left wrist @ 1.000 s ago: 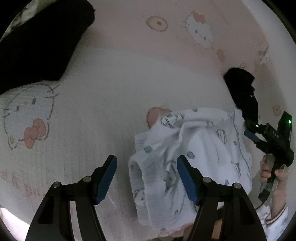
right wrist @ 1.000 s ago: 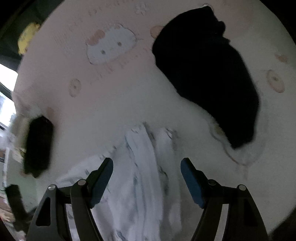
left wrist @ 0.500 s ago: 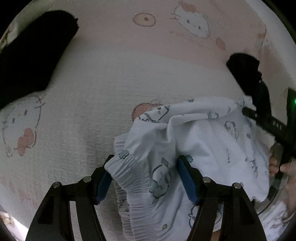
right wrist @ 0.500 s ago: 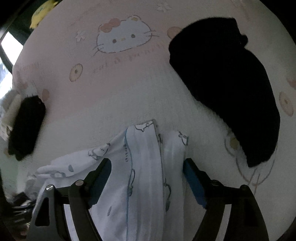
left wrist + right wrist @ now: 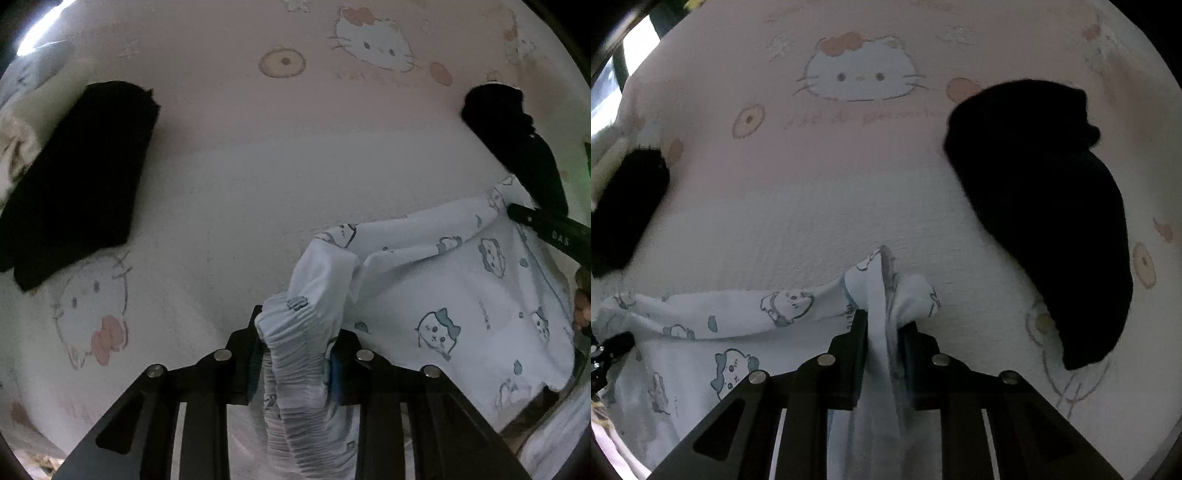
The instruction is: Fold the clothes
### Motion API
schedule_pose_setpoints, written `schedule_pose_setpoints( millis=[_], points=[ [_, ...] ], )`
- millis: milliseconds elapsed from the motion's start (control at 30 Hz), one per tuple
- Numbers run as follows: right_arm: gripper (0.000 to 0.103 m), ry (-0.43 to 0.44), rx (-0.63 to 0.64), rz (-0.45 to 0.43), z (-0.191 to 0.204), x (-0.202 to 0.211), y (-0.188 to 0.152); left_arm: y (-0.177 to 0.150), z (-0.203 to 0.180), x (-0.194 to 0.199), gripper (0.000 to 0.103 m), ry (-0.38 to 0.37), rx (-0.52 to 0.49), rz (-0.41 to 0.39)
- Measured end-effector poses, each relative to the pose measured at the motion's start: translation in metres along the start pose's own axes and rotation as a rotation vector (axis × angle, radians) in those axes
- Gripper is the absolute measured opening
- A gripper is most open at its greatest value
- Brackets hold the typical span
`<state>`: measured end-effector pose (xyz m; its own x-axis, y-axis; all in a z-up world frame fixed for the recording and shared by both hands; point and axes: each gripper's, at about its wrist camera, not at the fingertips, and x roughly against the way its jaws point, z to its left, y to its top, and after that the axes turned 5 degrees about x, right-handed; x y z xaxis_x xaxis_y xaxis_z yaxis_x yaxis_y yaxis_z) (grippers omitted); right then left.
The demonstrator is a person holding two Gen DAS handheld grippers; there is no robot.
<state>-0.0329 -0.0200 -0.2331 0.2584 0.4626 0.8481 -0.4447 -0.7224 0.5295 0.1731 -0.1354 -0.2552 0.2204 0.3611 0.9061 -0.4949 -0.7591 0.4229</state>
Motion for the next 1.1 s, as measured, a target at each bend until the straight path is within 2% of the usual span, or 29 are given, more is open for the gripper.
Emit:
schedule_pose_setpoints(
  millis=[100,267,367,433,533,600,667,733,833,900,967,1033,1100],
  points=[
    [0.015,0.014,-0.019,-0.003,-0.006,0.000,-0.001,0.004,0.004,0.002,0.026,0.018,-0.052,-0.013],
    [0.015,0.031,-0.042,-0.008,-0.014,0.001,-0.003,0.002,-0.006,-0.005,0.028,0.090,-0.119,-0.023],
    [0.017,0.003,-0.006,-0.009,-0.010,0.003,-0.004,0.008,-0.007,-0.007,0.028,0.051,-0.117,0.033],
    [0.033,-0.033,0.008,-0.016,-0.010,0.008,-0.006,0.010,0.004,-0.004,0.028,0.004,-0.095,0.082],
    [0.051,-0.079,0.040,-0.031,-0.009,0.013,-0.006,0.014,0.022,0.006,0.029,-0.045,-0.024,0.092],
    [0.054,-0.095,0.065,-0.060,-0.008,0.023,-0.008,0.017,0.037,0.013,0.036,-0.077,0.037,0.099],
    [0.061,-0.083,0.069,-0.080,-0.011,0.032,-0.012,0.018,0.046,0.020,0.040,-0.084,0.073,0.100],
    [0.065,-0.069,0.064,-0.091,-0.012,0.037,-0.014,0.018,0.052,0.029,0.040,-0.083,0.080,0.089],
    [0.065,-0.060,0.058,-0.095,-0.012,0.047,-0.023,0.017,0.052,0.040,0.040,-0.086,0.065,0.070],
    [0.065,-0.055,0.056,-0.097,-0.011,0.054,-0.029,-0.003,0.021,0.055,0.040,-0.098,0.040,0.060],
    [0.066,-0.042,0.051,-0.104,-0.007,0.063,-0.037,-0.012,0.014,0.069,0.040,-0.105,-0.025,0.026],
    [0.070,-0.037,0.064,-0.108,-0.001,0.073,-0.046,-0.026,0.002,0.086,0.040,-0.076,-0.112,-0.026],
    [0.071,-0.055,0.111,-0.106,0.012,0.085,-0.053,-0.023,-0.002,0.089,0.040,-0.017,-0.218,-0.071]
  ],
)
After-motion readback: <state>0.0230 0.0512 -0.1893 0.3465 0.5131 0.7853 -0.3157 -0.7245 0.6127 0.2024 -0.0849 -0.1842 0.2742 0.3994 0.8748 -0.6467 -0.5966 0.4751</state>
